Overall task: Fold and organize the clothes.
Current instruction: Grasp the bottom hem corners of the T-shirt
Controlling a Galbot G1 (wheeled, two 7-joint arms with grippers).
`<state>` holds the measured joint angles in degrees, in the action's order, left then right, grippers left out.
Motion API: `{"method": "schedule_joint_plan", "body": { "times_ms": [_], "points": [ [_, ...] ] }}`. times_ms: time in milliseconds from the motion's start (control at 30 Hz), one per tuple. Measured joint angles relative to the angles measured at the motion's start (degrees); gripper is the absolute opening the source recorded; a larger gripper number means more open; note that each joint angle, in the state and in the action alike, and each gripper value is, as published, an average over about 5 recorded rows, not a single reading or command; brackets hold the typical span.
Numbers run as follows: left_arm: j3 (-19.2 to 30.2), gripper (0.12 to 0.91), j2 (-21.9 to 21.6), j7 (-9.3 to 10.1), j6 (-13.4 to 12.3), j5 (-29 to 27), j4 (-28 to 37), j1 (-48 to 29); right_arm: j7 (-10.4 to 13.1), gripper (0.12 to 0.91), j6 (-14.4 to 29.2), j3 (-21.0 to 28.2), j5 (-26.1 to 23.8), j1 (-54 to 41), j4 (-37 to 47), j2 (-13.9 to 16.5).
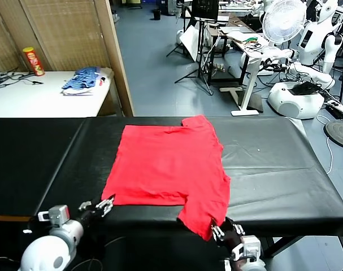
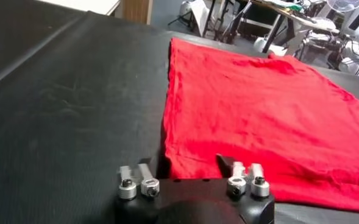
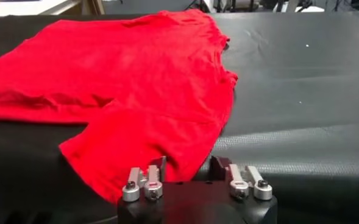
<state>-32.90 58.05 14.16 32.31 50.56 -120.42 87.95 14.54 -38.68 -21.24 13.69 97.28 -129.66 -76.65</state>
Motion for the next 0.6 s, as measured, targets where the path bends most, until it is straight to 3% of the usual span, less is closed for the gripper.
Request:
{"method": "schedule_joint_plan", "body": {
  "times_ms": [100, 167, 400, 600],
  "points": [
    [0.41, 0.177, 0.21, 0.01, 0.3, -0.01, 0.17, 0.04, 0.57, 0.122, -0.45, -0.92, 0.49, 0.57, -0.72, 0.44],
    [0.59, 0.131, 0.35, 0.03, 0.35, -0.02, 0.02, 0.17, 0.91, 0.122, -1.01, -1.9, 1.42, 1.24, -1.6, 0.97],
    [-0.12, 0.125, 0.99, 1.33, 0.37, 0.22, -2.77, 2.01, -2.0, 0.122, -1.01, -7.69, 5.48, 3.48, -6.29, 3.86],
    [-0.78, 0.125, 1.91, 2.1, 0.22, 1.35, -8.04, 4.21, -5.08, 0.122, 2.86, -11.01, 7.57, -0.05, -5.38, 5.73]
  ]
}}
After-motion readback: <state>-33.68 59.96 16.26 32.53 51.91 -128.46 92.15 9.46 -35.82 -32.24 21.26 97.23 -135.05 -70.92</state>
